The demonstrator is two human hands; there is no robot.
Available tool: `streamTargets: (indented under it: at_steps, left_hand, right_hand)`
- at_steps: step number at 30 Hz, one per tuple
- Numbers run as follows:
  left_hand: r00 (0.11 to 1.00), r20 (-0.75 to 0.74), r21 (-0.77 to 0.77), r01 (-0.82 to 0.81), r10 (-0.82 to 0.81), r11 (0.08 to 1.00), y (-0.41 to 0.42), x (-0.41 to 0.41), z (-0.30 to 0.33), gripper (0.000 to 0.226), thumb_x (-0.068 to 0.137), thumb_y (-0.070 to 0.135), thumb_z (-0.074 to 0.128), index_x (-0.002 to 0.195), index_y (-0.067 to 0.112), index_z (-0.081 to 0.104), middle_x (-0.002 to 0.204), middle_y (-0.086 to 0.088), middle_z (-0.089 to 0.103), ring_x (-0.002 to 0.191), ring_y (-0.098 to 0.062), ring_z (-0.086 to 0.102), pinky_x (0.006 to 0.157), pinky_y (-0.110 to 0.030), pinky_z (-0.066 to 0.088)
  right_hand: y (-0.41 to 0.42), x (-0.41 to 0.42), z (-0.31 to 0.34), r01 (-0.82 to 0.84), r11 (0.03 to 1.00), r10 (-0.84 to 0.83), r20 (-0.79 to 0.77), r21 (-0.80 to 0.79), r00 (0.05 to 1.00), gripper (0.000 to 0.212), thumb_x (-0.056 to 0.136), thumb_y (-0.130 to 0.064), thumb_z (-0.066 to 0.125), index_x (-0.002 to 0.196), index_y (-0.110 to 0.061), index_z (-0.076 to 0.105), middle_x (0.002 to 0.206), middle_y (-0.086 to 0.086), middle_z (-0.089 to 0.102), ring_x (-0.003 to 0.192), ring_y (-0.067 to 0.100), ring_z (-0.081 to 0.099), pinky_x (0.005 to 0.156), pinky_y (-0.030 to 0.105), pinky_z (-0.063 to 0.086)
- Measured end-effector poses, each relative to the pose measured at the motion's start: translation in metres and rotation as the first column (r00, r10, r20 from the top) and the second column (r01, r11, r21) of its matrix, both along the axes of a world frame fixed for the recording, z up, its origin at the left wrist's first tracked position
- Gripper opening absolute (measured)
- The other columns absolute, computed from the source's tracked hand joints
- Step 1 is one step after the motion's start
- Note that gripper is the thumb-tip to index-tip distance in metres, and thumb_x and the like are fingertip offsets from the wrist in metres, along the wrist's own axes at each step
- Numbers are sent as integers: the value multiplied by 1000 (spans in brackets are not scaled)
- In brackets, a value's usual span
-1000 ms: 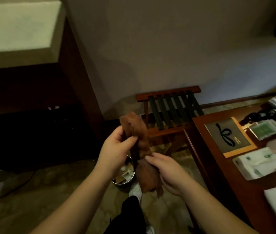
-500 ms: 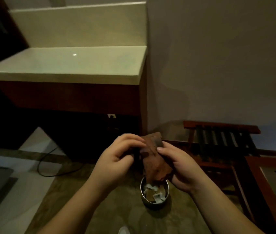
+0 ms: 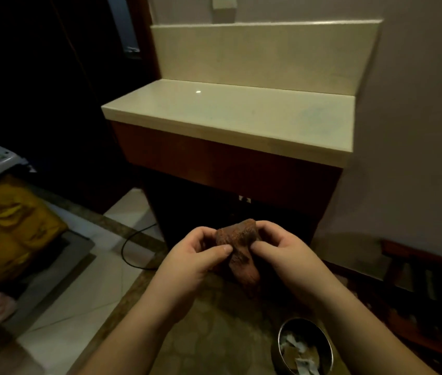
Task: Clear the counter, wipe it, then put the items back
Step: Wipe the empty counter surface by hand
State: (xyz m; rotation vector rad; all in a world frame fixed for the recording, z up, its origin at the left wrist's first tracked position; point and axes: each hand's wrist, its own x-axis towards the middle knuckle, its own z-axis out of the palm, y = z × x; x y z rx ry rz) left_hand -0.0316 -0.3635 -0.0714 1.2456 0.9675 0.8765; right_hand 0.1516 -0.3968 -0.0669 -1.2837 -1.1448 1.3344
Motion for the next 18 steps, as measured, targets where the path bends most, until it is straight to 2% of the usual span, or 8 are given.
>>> streamTargets:
  at_steps: [3,5,8,12,15,18]
  left_hand:
    - [998,-14,39,-59,60,997,43,-28,0,11,86,7,66,97,8,64,91,-10,72,90,-29,69,80,-42,57]
    - [997,-6,47,-82,82,996,73,-48,1,9,87,7,65,96,9,63,89,-10,73,88,-28,70,77,-40,58]
    - [995,-8,87,-99,100,991,118,-79,4,7,82,19,68,89,19,65,87,-7,73,83,-24,71,72,-38,59]
    - [985,-62,126,-150,158,981,174,-118,10,10,72,34,67,80,30,63,86,-6,72,81,-25,70,73,-47,58]
    - [976,-106,136,-177,191,975,205,-136,14,9,69,32,65,77,33,62,81,-2,71,76,-21,70,67,-41,58]
    - [980,-69,73,-180,185,981,232,-149,19,11,66,22,64,68,33,61,70,2,68,69,-21,69,61,-34,54]
  right_hand:
    - [43,-40,3,73,995,-76,38,65,996,23,92,-12,58,107,-29,64,99,-5,72,91,13,69,77,30,58]
    - [72,-66,6,122,987,-130,68,104,989,24,92,-13,58,106,-32,63,99,-7,71,91,10,69,77,29,58]
    - [116,-103,11,137,981,-150,88,139,985,26,94,-14,55,108,-35,61,100,-12,69,95,7,67,83,32,57]
    - [166,-151,16,17,984,-32,82,178,996,34,91,-21,58,116,-44,52,106,-21,65,103,1,63,86,27,55]
    - [193,-172,17,-42,969,-34,304,242,952,45,84,-35,66,121,-49,44,117,-22,58,109,-6,56,91,20,50]
    - [223,-187,21,-60,953,-99,492,298,865,60,79,-46,68,132,-41,40,125,-24,51,112,-9,51,94,17,47]
